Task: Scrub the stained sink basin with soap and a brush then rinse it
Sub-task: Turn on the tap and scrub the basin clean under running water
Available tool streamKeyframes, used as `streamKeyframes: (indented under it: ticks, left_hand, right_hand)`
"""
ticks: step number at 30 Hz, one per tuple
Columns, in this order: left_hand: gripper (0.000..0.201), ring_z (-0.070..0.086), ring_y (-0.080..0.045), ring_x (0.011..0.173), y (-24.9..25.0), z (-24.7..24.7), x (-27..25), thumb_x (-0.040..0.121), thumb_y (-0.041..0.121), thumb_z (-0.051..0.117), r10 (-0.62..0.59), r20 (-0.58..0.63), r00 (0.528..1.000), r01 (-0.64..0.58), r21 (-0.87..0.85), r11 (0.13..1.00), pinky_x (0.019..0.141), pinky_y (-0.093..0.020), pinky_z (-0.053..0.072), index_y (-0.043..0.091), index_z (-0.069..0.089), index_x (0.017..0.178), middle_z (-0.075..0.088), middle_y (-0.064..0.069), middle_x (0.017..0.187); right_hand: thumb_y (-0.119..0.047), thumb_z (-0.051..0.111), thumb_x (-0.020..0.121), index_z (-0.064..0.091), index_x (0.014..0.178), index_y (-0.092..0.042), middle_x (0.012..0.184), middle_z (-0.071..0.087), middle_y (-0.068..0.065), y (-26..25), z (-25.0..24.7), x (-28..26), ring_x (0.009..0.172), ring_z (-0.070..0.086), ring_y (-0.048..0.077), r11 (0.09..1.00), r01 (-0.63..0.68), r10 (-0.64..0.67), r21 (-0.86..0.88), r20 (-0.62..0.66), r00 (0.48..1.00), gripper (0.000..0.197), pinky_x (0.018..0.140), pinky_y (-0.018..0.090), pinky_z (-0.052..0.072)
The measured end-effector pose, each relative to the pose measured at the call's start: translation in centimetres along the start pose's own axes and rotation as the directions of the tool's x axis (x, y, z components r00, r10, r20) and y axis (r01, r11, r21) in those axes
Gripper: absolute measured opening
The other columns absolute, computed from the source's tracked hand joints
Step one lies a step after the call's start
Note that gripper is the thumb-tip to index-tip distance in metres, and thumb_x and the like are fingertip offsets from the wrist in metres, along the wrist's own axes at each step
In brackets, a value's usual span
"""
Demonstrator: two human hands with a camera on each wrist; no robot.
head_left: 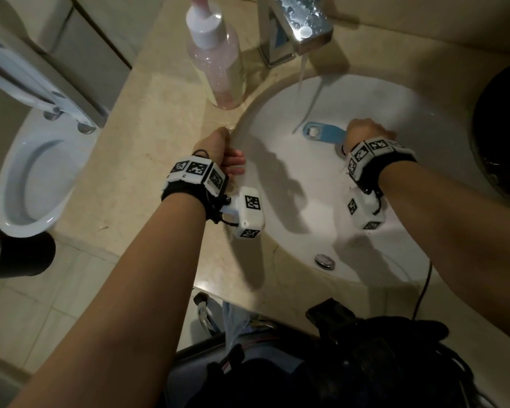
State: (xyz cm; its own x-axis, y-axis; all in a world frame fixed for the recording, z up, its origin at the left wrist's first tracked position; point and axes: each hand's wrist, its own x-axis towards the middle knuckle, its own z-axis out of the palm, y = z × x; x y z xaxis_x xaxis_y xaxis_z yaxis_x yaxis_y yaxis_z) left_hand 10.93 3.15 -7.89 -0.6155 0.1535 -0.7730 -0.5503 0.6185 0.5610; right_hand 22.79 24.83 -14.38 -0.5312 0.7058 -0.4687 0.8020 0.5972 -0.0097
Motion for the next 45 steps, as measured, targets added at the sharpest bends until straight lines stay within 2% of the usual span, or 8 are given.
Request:
streamKeyframes:
  ticks: [5, 11, 20, 27, 32, 37, 42, 45]
  left_hand:
    - [0.040, 0.050, -0.012, 0.024, 0.0, 0.0, -0.1, 0.090, 0.038, 0.040, 0.007, -0.005, 1.000, -0.008, -0.011, 1.000, 0.036, -0.010, 0.032, 0.011, 0.054, 0.064, 0.055, 0.002, 0.033]
    - [0.041, 0.050, -0.012, 0.024, 0.1, -0.1, -0.2, 0.090, 0.039, 0.039, 0.008, -0.002, 1.000, -0.008, 0.007, 1.000, 0.037, -0.009, 0.029, 0.011, 0.053, 0.062, 0.055, 0.003, 0.033]
    - [0.041, 0.050, -0.011, 0.023, 0.0, 0.1, -0.1, 0.090, 0.038, 0.038, 0.005, 0.003, 1.000, -0.005, 0.018, 1.000, 0.049, -0.022, 0.030, 0.010, 0.053, 0.064, 0.055, 0.003, 0.032]
    - [0.039, 0.051, -0.011, 0.024, 0.0, 0.1, -0.2, 0.091, 0.036, 0.037, 0.006, -0.002, 1.000, -0.006, 0.033, 0.999, 0.049, -0.022, 0.030, 0.011, 0.052, 0.065, 0.055, 0.003, 0.032]
    - [0.039, 0.052, -0.015, 0.042, 0.0, 0.0, -0.2, 0.090, 0.036, 0.038, 0.004, -0.005, 1.000, -0.003, 0.029, 1.000, 0.047, -0.021, 0.030, 0.011, 0.053, 0.064, 0.055, 0.003, 0.033]
    - [0.040, 0.049, -0.012, 0.024, 0.0, 0.1, -0.2, 0.090, 0.037, 0.038, 0.005, -0.006, 1.000, -0.005, 0.009, 1.000, 0.047, -0.021, 0.029, 0.011, 0.053, 0.064, 0.055, 0.003, 0.032]
    - [0.041, 0.048, -0.012, 0.022, 0.1, 0.1, -0.3, 0.091, 0.038, 0.038, 0.004, 0.005, 1.000, -0.004, -0.012, 1.000, 0.047, -0.020, 0.028, 0.010, 0.052, 0.063, 0.054, 0.002, 0.031]
    - [0.040, 0.049, -0.012, 0.023, 0.0, 0.0, -0.3, 0.091, 0.038, 0.038, 0.005, 0.002, 1.000, -0.005, -0.022, 1.000, 0.042, -0.016, 0.033, 0.010, 0.052, 0.065, 0.055, 0.002, 0.032]
  right_hand:
    - [-0.029, 0.063, 0.081, 0.061, 0.096, -0.004, 0.077, 0.057, 0.011, 1.0, -0.1, -0.8, 0.074, 0.061, 0.031, 0.997, -0.002, 0.005, 0.073, -0.043, 0.999, 0.029, 0.075, 0.034, 0.051]
    - [-0.010, 0.046, 0.091, 0.063, 0.121, -0.011, 0.111, 0.065, 0.017, -2.0, 0.7, -1.4, 0.101, 0.062, 0.034, 0.970, 0.242, -0.242, 0.008, 0.011, 0.970, 0.034, 0.085, 0.035, 0.050]
    - [-0.010, 0.049, 0.094, 0.057, 0.111, 0.006, 0.094, 0.061, 0.019, 5.4, 1.1, -1.4, 0.093, 0.062, 0.034, 0.980, -0.157, 0.150, 0.120, 0.067, 0.986, 0.025, 0.073, 0.035, 0.046]
    - [-0.018, 0.045, 0.094, 0.062, 0.123, -0.015, 0.112, 0.067, 0.014, 1.8, 0.5, -2.4, 0.099, 0.063, 0.033, 0.973, 0.198, -0.201, 0.119, 0.015, 0.980, 0.034, 0.089, 0.034, 0.052]
    - [-0.012, 0.046, 0.093, 0.065, 0.120, -0.013, 0.072, 0.060, 0.005, -1.7, 2.2, -2.8, 0.037, 0.051, 0.001, 0.934, 0.301, -0.345, 0.192, 0.271, 0.899, 0.034, 0.032, 0.003, 0.034]
    - [-0.020, 0.047, 0.088, 0.059, 0.097, -0.019, 0.099, 0.064, 0.007, 2.0, 1.5, -1.7, 0.088, 0.062, 0.029, 0.984, 0.153, -0.158, 0.090, 0.054, 0.986, 0.015, 0.085, 0.031, 0.050]
    - [-0.019, 0.049, 0.091, 0.062, 0.100, -0.016, 0.094, 0.064, 0.010, 2.2, 0.0, -1.6, 0.084, 0.060, 0.029, 0.986, 0.151, -0.156, 0.065, 0.082, 0.984, 0.016, 0.074, 0.028, 0.050]
    - [-0.016, 0.046, 0.093, 0.066, 0.119, -0.016, 0.086, 0.062, 0.002, -0.4, 1.7, -2.5, 0.058, 0.052, 0.014, 0.942, 0.286, -0.316, 0.176, 0.171, 0.933, 0.033, 0.043, 0.005, 0.040]
